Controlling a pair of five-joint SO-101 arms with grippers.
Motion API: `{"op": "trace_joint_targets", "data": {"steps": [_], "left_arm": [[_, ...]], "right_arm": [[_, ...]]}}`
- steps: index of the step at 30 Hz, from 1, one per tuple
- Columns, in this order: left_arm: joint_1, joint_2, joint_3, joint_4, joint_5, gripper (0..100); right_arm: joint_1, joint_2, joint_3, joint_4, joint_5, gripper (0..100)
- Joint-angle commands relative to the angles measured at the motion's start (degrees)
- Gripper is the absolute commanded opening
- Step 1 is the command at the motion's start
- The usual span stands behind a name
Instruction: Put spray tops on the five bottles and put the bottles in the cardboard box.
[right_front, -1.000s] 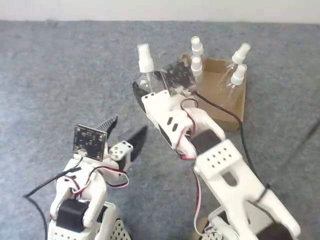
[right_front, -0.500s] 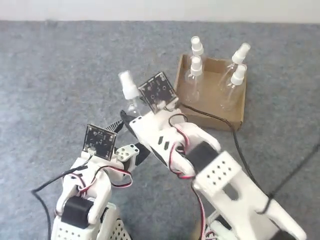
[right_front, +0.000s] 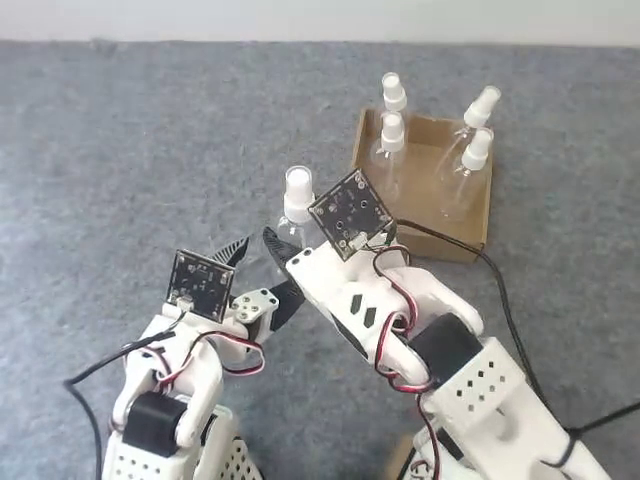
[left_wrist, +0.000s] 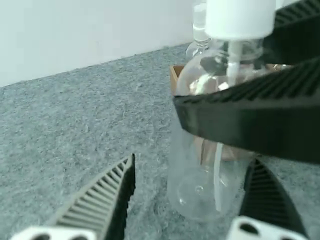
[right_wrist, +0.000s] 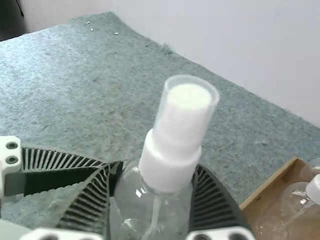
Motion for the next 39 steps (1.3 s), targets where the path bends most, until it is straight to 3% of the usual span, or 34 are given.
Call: {"op": "trace_joint_targets", "data": {"steps": [1,8,15,19,27,32,39], "left_arm": [[-0.2,-0.1,-0.1,-1.1,0.0,32],[-0.2,-0.1,0.0,-1.1,0.0,32],[-0.2,-0.4,0.7,-1.2,-0.1,32],[-0.2,-0.4,0.7,-1.2,0.0,32],[-0.2,-0.4,0.7,-1.2,-0.1,32],[-0.2,-0.4,0.8,-1.1,-0.2,32],[-0.2,-0.4,0.8,-1.1,-0.3,32]], "right_arm": [[6.9,-2.4,-2.7,-0.2,1.0,0.6],[19.1,-2.4,-5.5,-0.2,9.8,0.6],[25.5,-0.7,-5.3,-0.4,10.0,0.6],[28.0,5.1,-5.1,-5.6,9.8,0.6],[29.5,17.5,-5.1,-15.4,9.4,0.6],[29.3,22.5,-4.7,-19.1,5.4,0.6],[29.5,26.5,3.0,-30.7,5.4,0.6]]}}
